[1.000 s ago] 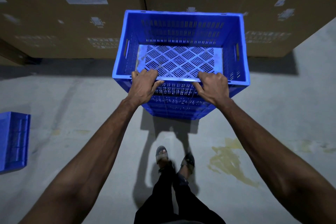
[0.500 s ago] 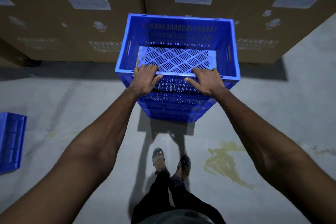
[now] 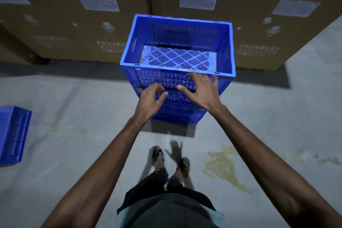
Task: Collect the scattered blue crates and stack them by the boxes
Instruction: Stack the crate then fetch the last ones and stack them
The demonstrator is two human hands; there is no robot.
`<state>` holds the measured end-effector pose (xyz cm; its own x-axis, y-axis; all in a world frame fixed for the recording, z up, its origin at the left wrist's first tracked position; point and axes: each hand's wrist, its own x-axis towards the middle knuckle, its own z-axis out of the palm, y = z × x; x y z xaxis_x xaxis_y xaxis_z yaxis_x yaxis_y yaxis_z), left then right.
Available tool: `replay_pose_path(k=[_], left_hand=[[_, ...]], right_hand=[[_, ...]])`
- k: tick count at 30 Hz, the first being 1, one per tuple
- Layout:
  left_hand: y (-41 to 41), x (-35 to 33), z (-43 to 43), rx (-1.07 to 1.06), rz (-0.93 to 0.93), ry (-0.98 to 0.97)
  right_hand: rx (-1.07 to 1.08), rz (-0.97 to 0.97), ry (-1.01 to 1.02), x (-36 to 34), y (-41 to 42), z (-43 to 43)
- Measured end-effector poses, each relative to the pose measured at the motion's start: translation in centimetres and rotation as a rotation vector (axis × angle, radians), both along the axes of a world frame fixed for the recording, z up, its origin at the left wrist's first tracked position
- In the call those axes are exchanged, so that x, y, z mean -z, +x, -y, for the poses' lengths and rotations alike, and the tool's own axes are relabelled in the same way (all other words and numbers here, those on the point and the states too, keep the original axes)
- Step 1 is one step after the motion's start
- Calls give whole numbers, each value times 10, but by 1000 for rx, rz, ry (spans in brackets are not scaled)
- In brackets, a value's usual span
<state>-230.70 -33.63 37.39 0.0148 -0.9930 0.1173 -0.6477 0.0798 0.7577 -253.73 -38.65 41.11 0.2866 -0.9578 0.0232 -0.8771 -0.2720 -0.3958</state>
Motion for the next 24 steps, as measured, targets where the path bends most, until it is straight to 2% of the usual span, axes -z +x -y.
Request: replay_pose_path(k=[5, 10, 18, 24], left_hand=[[15, 19, -71, 27, -17, 173], [57, 41, -145, -3, -15, 315], [156, 61, -246, -287, -195, 368], [267, 69, -308, -485, -344, 344]], right_hand=[[-52, 14, 153, 29, 40, -53], [-56, 158, 221, 40, 83, -113], [-95, 123, 364, 57, 185, -185], [-198, 29, 388, 57, 333, -230]])
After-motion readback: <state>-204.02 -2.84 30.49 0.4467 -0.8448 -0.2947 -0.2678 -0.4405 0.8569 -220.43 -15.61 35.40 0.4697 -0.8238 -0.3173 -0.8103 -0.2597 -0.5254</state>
